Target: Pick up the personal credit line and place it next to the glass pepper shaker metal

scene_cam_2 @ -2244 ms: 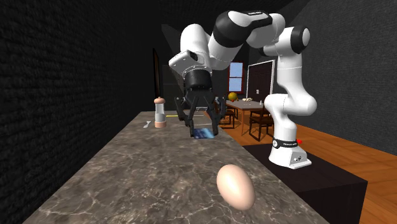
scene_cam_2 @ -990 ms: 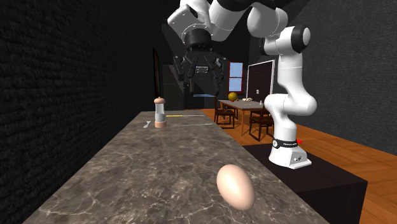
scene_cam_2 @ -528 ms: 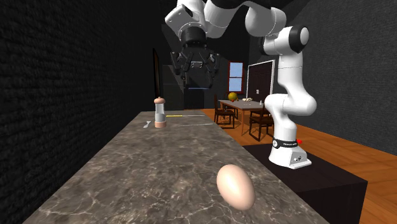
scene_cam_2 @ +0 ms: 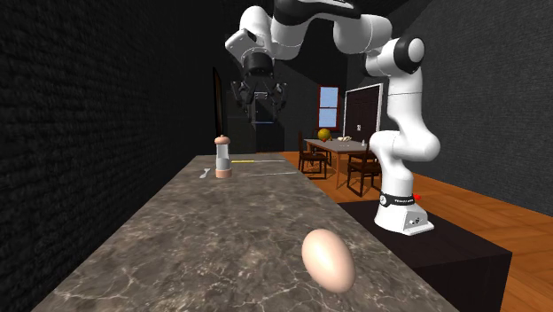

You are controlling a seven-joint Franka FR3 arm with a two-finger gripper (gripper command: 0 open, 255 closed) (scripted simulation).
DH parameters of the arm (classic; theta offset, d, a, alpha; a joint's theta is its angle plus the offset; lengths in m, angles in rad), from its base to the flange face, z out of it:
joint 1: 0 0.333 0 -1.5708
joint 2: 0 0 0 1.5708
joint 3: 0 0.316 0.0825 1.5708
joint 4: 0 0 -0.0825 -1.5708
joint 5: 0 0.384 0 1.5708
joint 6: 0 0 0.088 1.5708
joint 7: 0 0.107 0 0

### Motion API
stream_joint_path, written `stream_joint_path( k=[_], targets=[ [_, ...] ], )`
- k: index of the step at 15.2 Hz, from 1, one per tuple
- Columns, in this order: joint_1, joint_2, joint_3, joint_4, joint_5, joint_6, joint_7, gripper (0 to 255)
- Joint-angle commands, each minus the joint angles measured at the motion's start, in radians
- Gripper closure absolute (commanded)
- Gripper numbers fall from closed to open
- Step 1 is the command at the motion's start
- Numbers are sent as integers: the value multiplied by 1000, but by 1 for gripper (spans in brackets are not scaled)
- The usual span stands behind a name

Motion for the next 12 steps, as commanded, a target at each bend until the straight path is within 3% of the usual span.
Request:
stream_joint_path(
  k=[1, 12],
  targets=[
    [-30, 13, -25, 28, 4, -45, -39, 255],
    [-192, 110, -145, 173, 27, -245, -242, 255]
  ],
)
